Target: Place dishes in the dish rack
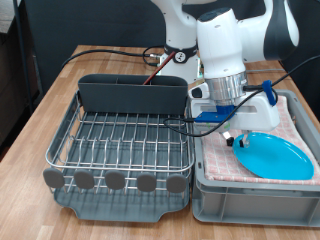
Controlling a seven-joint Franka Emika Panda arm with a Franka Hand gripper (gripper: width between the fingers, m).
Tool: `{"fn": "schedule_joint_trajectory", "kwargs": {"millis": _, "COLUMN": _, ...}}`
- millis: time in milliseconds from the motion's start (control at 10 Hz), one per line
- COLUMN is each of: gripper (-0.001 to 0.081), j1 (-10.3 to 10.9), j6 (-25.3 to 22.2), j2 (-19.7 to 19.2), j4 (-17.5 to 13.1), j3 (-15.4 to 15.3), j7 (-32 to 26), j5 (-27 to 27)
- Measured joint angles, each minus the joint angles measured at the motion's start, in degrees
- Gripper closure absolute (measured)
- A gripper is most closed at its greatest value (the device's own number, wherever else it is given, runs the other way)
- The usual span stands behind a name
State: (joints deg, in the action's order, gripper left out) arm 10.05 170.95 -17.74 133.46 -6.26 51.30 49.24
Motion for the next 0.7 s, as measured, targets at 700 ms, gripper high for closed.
{"fn": "schedule_joint_trajectory", "kwargs": {"millis": 700, "gripper": 0.0779, "j1": -5.62, "j6": -6.91, "j2": 0.70, "j4": -0.90, "j3": -5.25, "j7": -16.08, "j5": 4.61}}
